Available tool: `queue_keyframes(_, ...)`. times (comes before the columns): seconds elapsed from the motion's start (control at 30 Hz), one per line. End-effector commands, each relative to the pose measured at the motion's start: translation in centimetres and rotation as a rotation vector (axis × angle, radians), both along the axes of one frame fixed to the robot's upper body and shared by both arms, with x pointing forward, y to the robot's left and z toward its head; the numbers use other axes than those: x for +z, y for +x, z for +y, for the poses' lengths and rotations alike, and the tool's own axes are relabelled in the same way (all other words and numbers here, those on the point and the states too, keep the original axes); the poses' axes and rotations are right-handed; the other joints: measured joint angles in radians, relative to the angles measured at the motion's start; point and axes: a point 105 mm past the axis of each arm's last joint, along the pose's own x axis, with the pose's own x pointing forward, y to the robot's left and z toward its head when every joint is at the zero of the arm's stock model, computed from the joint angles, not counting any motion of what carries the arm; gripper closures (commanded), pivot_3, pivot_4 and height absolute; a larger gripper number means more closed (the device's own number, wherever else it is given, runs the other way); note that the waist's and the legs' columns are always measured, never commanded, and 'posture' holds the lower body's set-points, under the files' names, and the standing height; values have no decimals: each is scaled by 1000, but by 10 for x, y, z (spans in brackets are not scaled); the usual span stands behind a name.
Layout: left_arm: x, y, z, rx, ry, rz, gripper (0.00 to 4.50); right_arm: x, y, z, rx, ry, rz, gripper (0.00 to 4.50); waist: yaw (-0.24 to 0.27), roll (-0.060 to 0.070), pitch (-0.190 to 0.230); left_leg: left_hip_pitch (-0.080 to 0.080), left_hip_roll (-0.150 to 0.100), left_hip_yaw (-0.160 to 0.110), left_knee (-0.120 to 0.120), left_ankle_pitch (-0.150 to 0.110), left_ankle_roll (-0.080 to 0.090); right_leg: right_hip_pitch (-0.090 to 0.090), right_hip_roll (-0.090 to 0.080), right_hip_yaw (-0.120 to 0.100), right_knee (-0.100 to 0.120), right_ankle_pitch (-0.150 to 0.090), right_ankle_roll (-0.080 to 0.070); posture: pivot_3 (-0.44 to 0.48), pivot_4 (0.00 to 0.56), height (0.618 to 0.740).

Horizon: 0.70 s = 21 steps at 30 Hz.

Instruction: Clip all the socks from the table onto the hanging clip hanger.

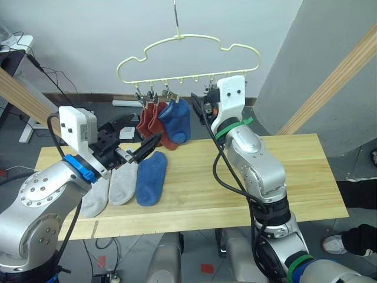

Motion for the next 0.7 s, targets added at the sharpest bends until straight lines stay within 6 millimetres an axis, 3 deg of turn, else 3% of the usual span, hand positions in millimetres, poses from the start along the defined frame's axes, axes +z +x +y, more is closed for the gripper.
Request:
queue_keyframes(0.03,7,-5,-3,-6,6,-50,0,18,-4,1,4,43,-65,1250,0,0,0,0,0,0,0,0,0,0,0,0,0,0,0,84,327,740)
queue_keyframes(0.63,4,-5,-5,-5,-1,-35,0,24,-7,8,66,100,-64,1250,0,0,0,0,0,0,0,0,0,0,0,0,0,0,0,80,336,740)
queue_keyframes(0.7,4,-4,-6,-6,-3,-34,0,23,-6,8,64,98,-64,1656,0,0,0,0,0,0,0,0,0,0,0,0,0,0,0,79,336,740)
